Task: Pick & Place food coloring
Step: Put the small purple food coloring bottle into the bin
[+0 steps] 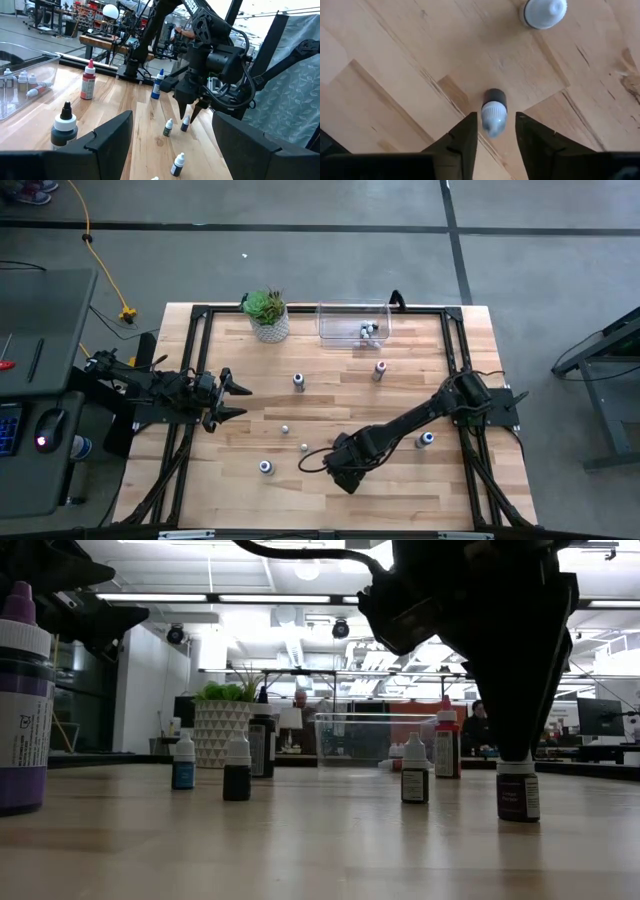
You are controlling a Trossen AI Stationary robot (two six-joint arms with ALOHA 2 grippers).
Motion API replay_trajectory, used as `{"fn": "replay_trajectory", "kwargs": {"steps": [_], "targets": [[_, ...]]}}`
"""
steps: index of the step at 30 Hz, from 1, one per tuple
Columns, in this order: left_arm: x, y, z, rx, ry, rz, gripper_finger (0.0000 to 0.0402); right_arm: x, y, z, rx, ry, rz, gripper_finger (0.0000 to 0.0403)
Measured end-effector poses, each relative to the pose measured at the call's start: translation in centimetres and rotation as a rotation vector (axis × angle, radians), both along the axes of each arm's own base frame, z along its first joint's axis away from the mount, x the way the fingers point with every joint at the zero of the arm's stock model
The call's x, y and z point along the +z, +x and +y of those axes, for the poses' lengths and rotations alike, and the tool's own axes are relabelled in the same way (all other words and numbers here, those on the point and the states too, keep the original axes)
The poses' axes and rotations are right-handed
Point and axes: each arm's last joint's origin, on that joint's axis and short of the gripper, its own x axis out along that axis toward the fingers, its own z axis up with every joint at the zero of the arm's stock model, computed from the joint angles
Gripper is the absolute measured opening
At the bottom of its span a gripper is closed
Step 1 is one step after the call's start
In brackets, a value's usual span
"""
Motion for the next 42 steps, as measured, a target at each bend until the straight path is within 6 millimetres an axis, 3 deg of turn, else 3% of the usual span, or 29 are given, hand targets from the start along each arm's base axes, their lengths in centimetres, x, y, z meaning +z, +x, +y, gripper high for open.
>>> {"fn": "replay_trajectory", "kwargs": {"steps": [16, 24, 30, 42], "targets": [[0.00, 0.00, 0.00, 0.000, 0.000, 0.000, 0.0271, 0.07, -0.04, 0.06, 0.023, -0.012, -0.010, 0.0049], [0.00, 0.00, 0.00, 0.000, 0.000, 0.000, 0.0271, 0.07, -0.01, 0.06, 0.030, -0.013, -0.015, 0.0064], [0.00, 0.00, 0.00, 0.000, 0.000, 0.000, 0.0271, 0.07, -0.02, 0.08, 0.049, -0.011, -0.016, 0.0041], [0.00, 0.00, 0.00, 0.000, 0.000, 0.000, 0.0271, 0.08, 0.00, 0.12, 0.073, -0.008, -0.022, 0.0039]]}}
